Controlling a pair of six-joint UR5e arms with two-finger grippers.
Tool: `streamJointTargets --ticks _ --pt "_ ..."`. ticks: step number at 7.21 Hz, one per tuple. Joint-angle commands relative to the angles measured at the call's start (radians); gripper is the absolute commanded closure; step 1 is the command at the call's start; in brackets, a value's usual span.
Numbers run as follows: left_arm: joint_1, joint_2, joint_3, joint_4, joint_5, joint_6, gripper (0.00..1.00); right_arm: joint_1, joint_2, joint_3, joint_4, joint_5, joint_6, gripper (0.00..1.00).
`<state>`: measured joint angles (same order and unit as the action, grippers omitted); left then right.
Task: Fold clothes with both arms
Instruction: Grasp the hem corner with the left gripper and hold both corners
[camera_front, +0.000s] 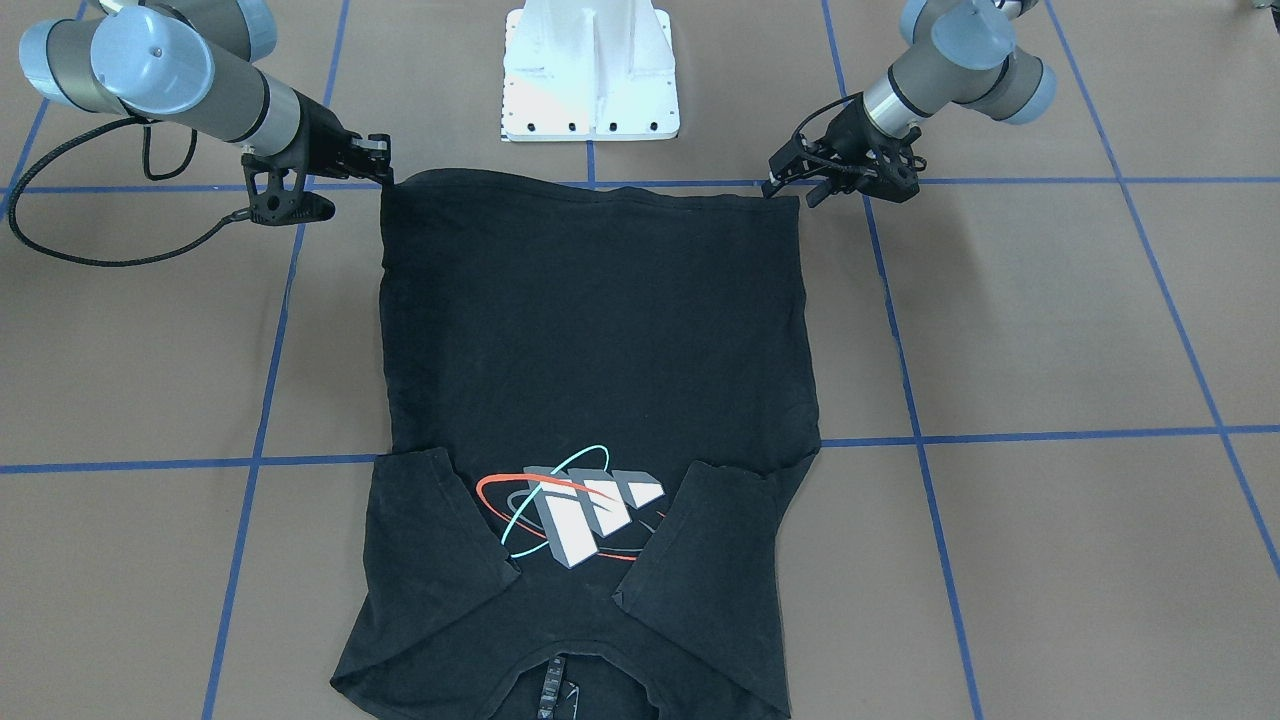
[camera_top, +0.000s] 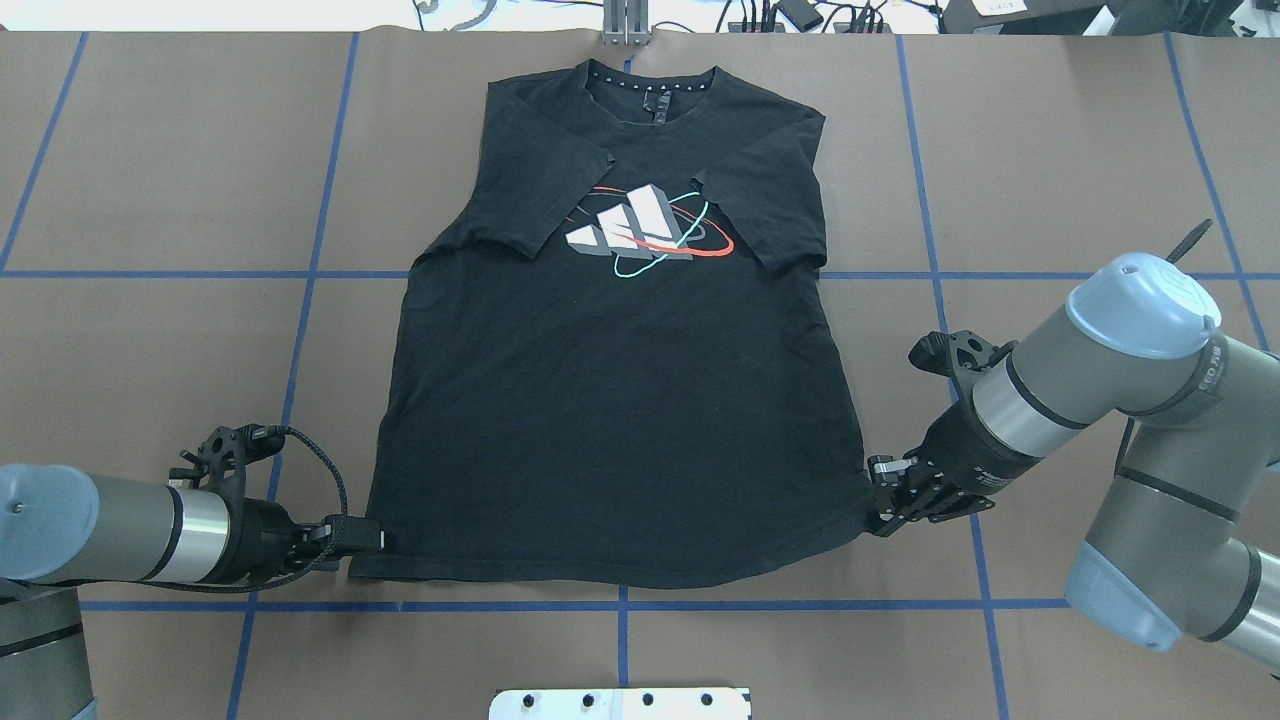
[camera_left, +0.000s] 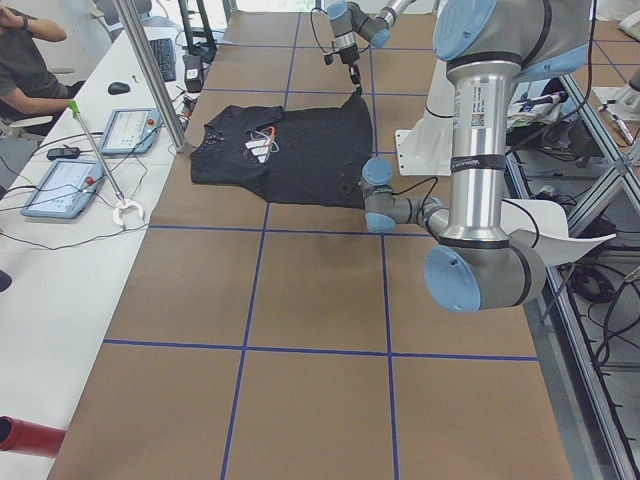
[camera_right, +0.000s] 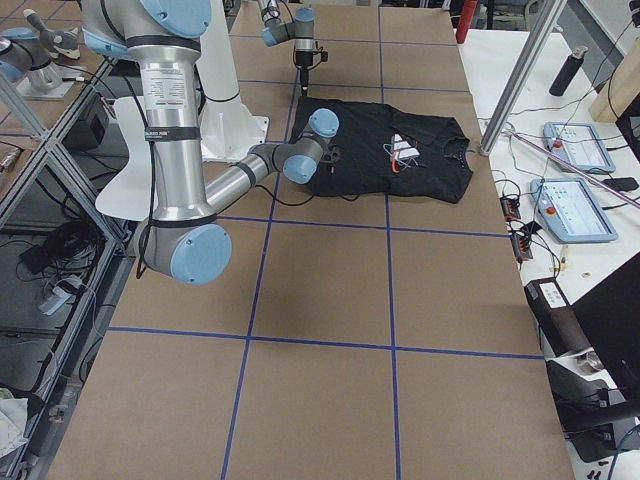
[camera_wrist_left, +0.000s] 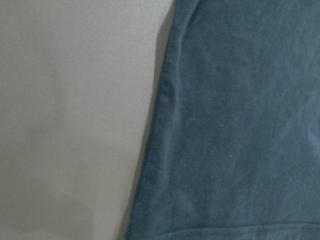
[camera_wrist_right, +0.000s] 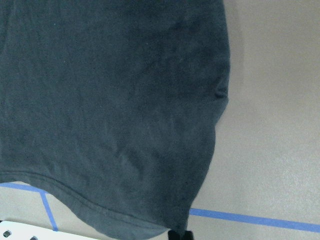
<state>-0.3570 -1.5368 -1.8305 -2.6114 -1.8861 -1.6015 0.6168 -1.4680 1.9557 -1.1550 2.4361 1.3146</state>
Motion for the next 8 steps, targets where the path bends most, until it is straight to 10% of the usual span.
streamJointTargets --ticks 1,8 --pt "0.003 -0.006 -0.001 0.002 0.001 0.000 0.17 0.001 0.000 -0.001 0.000 0.000 -0.002 1.00" --pt "0.003 -0.005 0.000 0.005 0.001 0.000 0.23 0.003 -0.002 -0.004 0.000 0.000 -0.002 1.00"
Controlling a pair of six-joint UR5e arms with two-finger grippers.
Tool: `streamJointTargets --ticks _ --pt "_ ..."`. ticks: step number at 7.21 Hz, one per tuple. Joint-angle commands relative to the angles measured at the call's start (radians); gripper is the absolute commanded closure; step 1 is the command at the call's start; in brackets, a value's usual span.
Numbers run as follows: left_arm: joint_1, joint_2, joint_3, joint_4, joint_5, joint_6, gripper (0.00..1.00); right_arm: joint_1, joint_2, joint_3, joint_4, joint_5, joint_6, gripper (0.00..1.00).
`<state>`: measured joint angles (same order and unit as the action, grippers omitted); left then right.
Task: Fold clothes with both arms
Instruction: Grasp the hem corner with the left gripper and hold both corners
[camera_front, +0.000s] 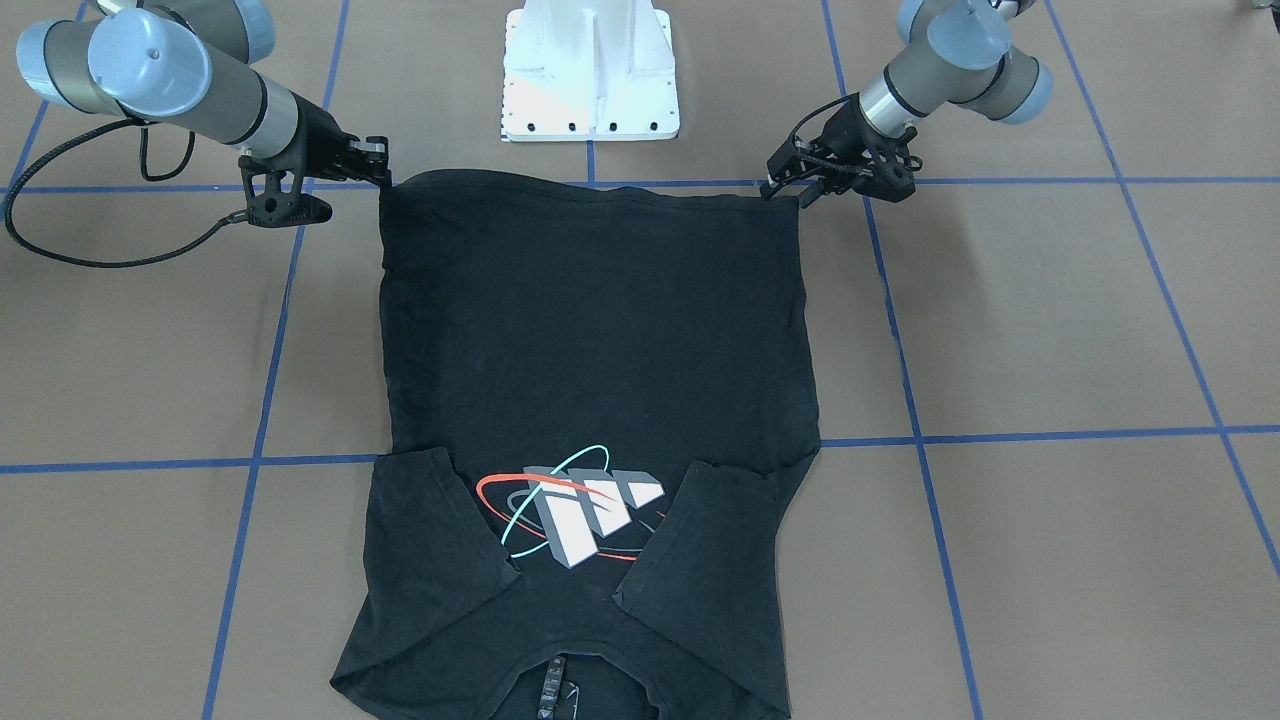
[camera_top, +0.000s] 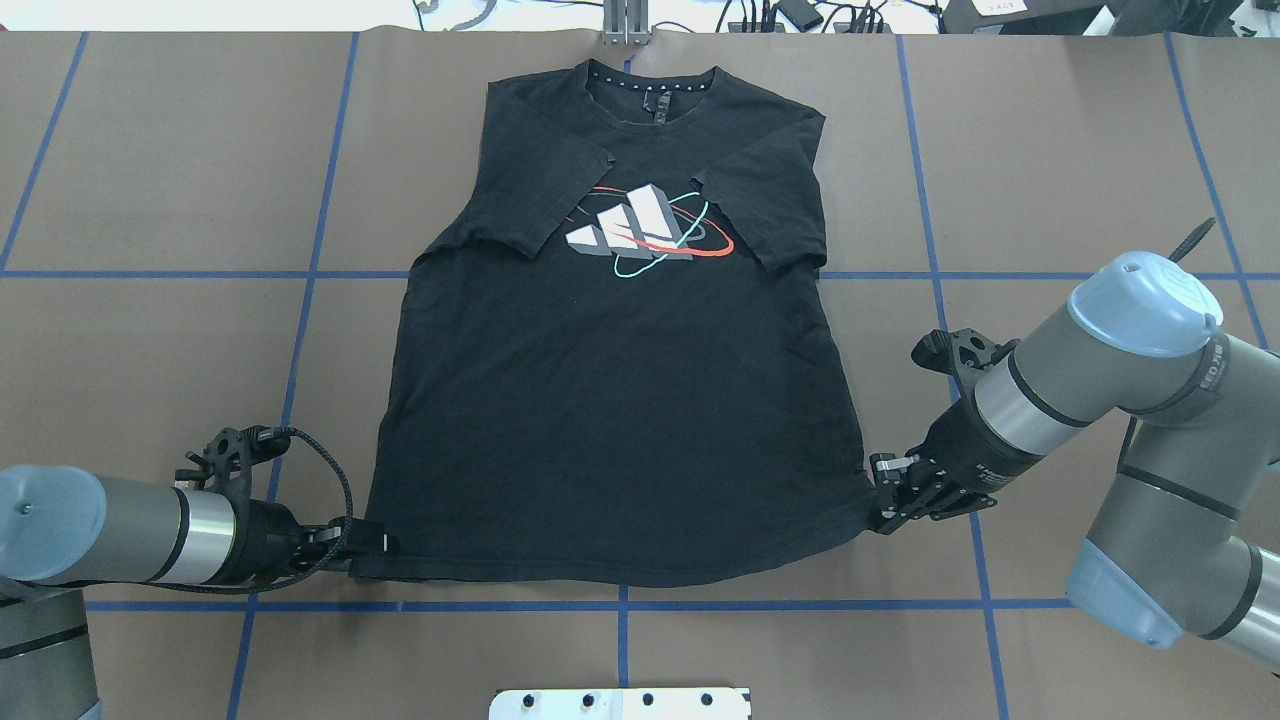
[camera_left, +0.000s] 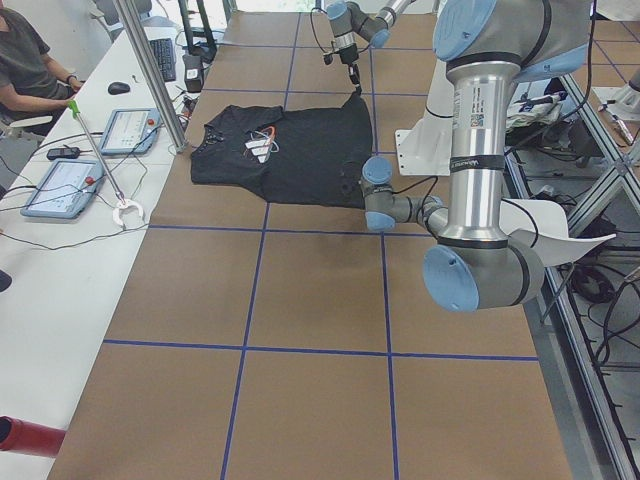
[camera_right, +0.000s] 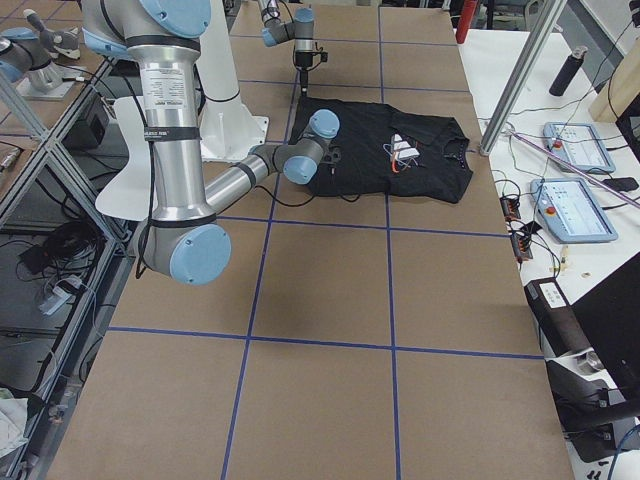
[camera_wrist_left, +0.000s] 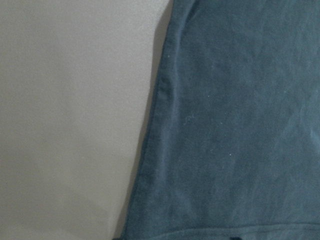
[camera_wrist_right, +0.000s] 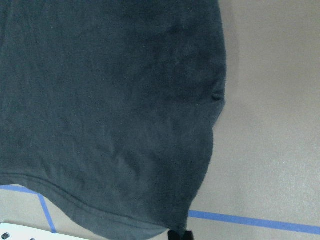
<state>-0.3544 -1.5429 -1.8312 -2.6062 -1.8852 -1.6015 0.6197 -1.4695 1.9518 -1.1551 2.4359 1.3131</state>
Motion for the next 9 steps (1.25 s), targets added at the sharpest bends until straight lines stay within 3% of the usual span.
streamJointTargets --ticks 1,9 --pt "0.002 0.001 0.003 0.002 0.000 0.000 0.23 0.000 0.000 -0.001 0.000 0.000 0.000 1.00" --pt "0.009 -0.003 0.007 0.003 0.000 0.000 0.26 0.002 0.000 -0.002 0.000 0.000 -0.002 1.00"
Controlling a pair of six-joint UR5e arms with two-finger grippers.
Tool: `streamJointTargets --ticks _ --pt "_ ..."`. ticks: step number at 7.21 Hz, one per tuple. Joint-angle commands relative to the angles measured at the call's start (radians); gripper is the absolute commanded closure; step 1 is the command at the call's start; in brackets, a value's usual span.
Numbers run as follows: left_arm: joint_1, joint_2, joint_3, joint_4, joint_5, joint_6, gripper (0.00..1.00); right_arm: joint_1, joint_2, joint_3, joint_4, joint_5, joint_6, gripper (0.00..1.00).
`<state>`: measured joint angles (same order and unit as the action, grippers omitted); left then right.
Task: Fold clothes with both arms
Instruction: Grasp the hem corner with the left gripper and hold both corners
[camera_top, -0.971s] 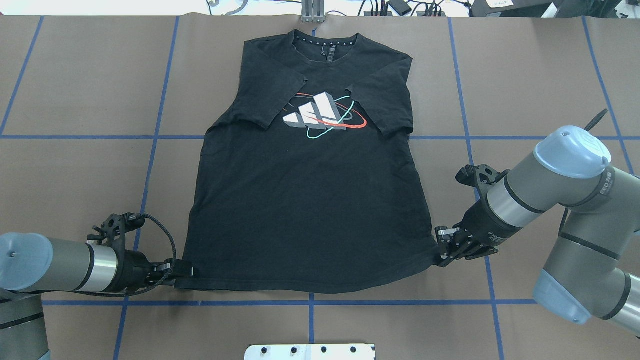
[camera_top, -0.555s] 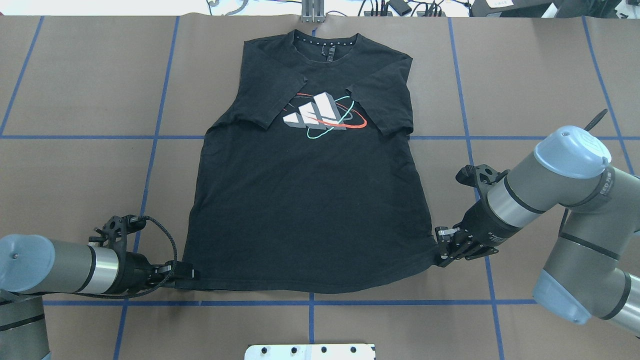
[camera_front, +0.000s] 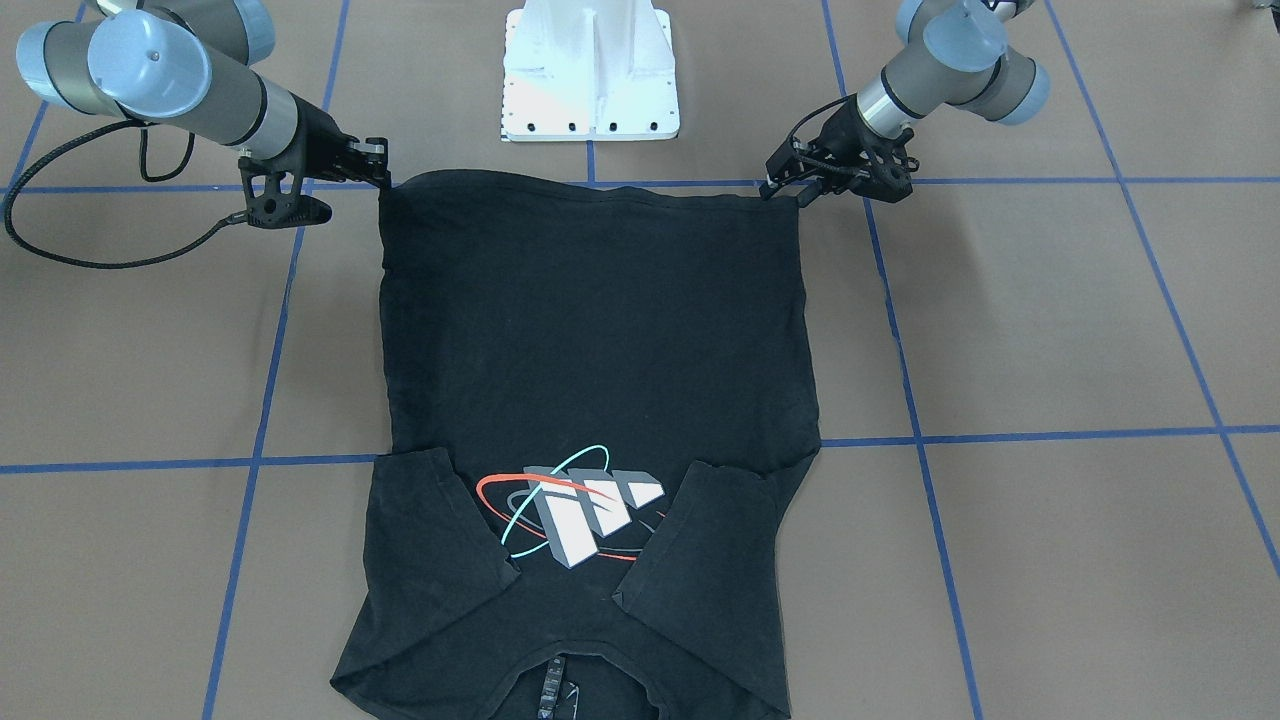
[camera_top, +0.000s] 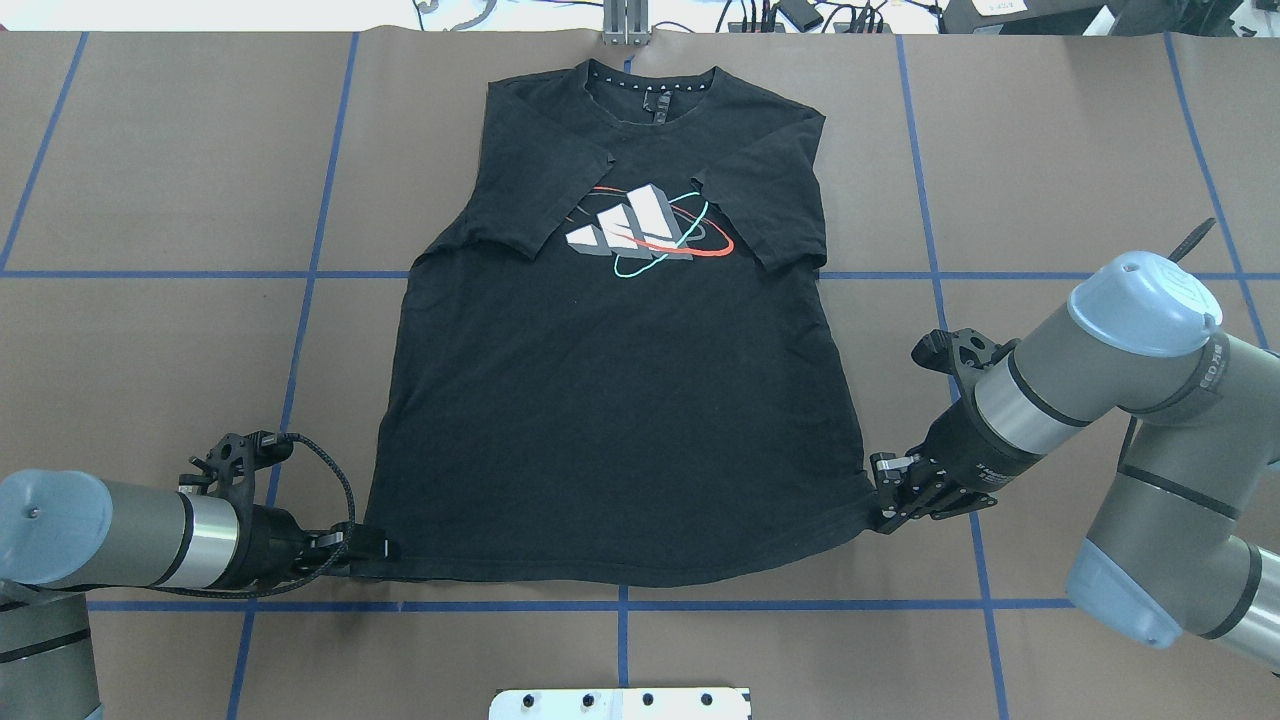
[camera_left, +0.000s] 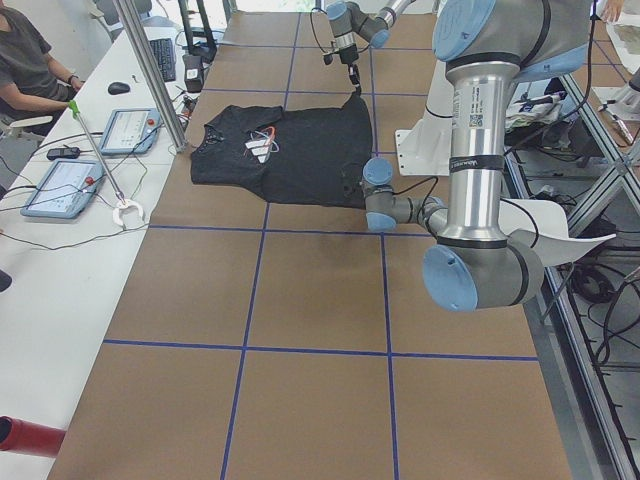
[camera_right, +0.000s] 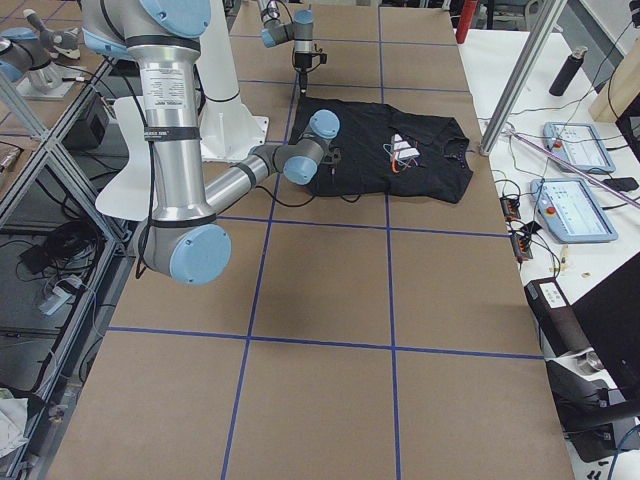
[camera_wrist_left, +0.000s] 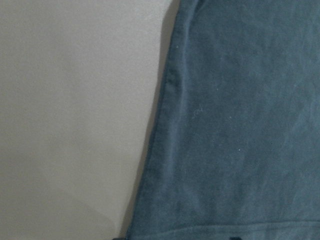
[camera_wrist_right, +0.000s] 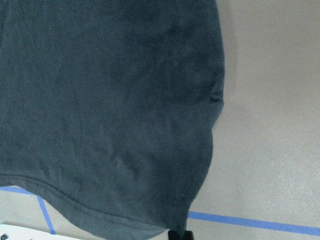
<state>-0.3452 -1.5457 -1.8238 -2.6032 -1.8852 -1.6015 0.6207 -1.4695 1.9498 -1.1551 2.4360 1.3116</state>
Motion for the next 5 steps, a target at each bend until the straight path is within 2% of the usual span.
streamJointTargets --ticks 1,4,5 --pt "0.002 -0.001 0.001 0.006 0.000 0.000 0.27 0.001 0.000 0.000 0.000 0.000 0.000 1.00" --pt "0.002 -0.013 -0.002 0.029 0.002 0.000 0.27 0.001 0.002 0.000 0.000 0.000 0.000 1.00" --pt "0.002 -0.013 0.000 0.029 0.002 0.000 0.34 -0.001 0.002 -0.002 0.000 0.000 0.000 1.00"
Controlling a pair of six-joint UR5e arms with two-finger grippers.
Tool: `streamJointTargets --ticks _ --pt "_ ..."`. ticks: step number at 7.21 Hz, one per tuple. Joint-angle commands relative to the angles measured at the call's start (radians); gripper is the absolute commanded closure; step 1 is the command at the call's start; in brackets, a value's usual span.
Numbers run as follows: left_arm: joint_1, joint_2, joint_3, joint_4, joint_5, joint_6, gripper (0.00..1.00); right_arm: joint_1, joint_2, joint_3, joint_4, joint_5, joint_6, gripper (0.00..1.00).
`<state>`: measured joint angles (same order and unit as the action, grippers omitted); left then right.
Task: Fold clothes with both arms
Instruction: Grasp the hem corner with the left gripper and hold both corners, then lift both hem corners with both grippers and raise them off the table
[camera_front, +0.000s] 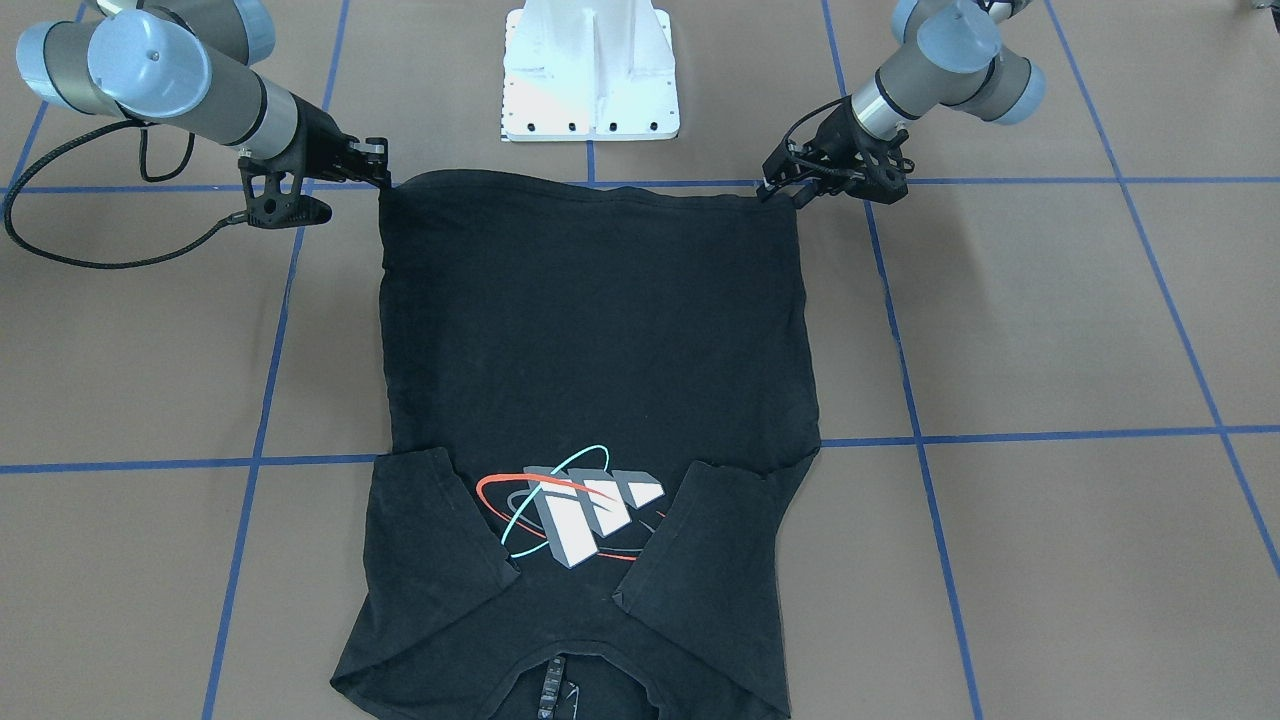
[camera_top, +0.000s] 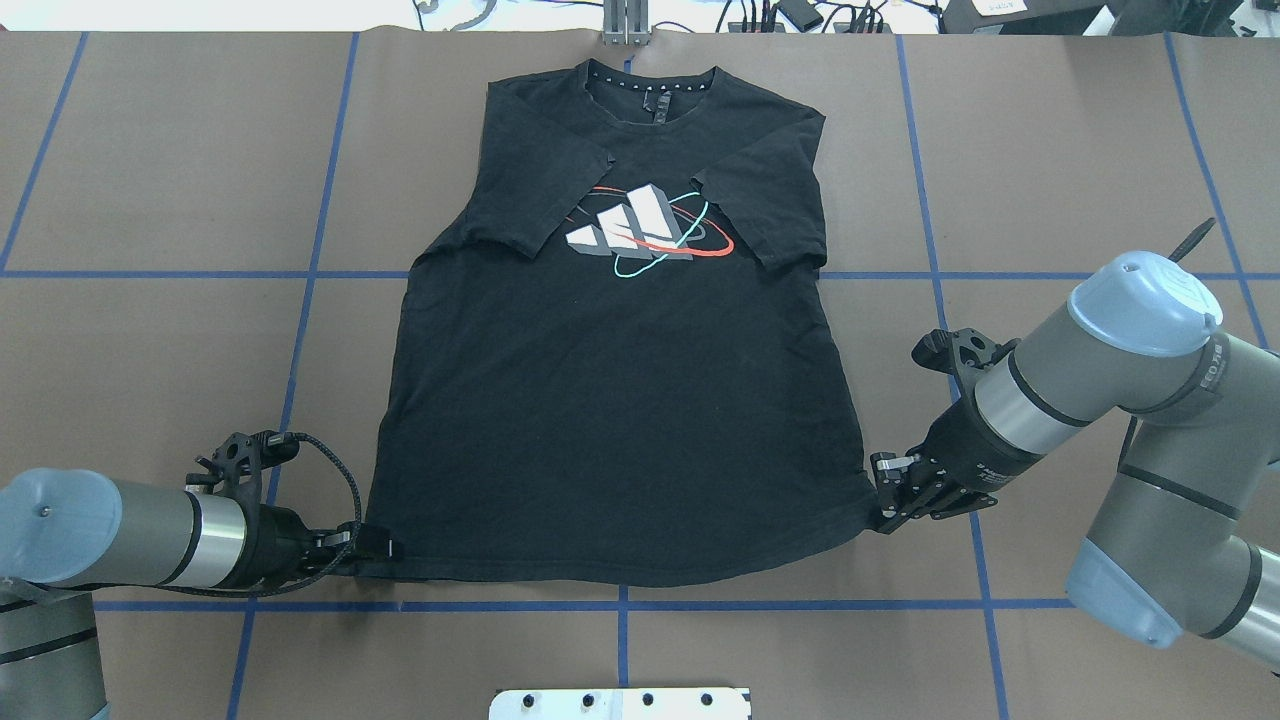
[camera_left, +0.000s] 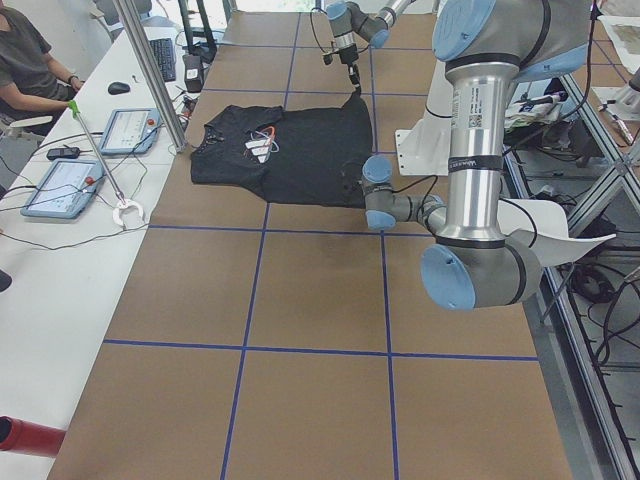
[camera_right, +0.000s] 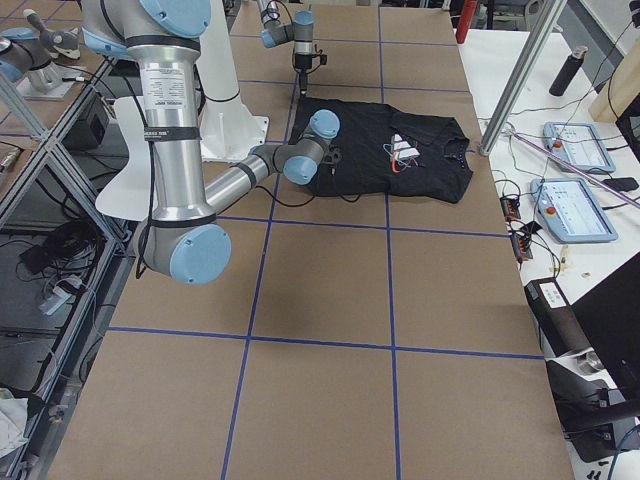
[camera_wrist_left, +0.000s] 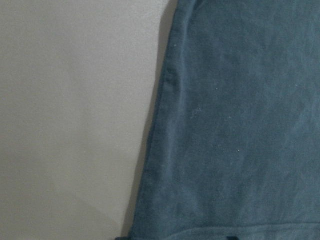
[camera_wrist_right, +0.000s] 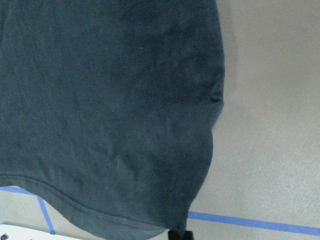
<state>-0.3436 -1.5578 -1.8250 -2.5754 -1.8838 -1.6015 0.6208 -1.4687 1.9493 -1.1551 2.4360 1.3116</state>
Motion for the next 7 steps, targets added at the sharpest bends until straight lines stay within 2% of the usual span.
streamJointTargets --ticks 1,4,7 --pt "0.000 -0.002 0.001 0.001 -0.001 0.000 0.47 -0.001 0.001 -0.001 0.000 0.000 0.000 1.00" --pt "0.000 -0.005 -0.002 0.003 -0.003 0.000 1.00 0.000 -0.001 -0.003 0.000 0.000 0.000 1.00" --pt "-0.006 -0.016 -0.040 0.003 -0.015 -0.003 1.00 0.011 -0.004 0.002 0.015 0.001 -0.047 1.00"
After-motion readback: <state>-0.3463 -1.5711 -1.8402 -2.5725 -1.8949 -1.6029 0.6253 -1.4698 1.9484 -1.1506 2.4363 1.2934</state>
